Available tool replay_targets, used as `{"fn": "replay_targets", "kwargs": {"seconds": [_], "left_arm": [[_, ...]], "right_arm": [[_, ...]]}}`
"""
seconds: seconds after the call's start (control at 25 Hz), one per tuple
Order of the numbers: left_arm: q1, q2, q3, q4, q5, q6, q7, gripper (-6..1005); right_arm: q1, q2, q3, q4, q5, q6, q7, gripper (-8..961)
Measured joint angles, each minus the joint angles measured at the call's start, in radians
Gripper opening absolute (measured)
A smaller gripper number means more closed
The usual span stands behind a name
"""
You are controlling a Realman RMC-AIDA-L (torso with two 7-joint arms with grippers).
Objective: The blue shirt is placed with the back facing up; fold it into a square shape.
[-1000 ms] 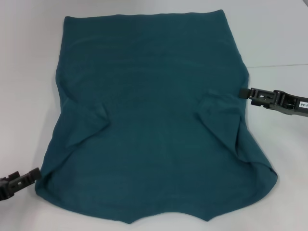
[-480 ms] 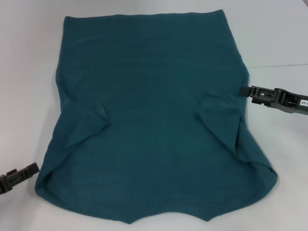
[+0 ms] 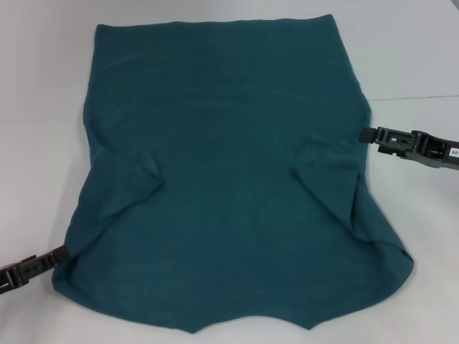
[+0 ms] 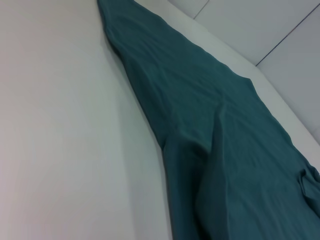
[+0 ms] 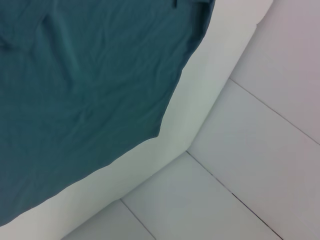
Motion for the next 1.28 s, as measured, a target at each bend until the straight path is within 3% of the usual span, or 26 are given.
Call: {"fn": "replay_targets", "kwargs": {"seconds": [0.6,1.28], "left_arm": [[-0.013,0.005,0.026,-0.001,0.050,0.013,-0.062,888],[-0.022,0.009,0.033,0.004,0.078,0.120,-0.058,888]], "right_arm": [[0.000,-0.002,0.001,0.003,-0.004,0.003,0.000,873],[0.000,-0.002,0.002,0.005,-0.004,0.002,0.001,872]]}}
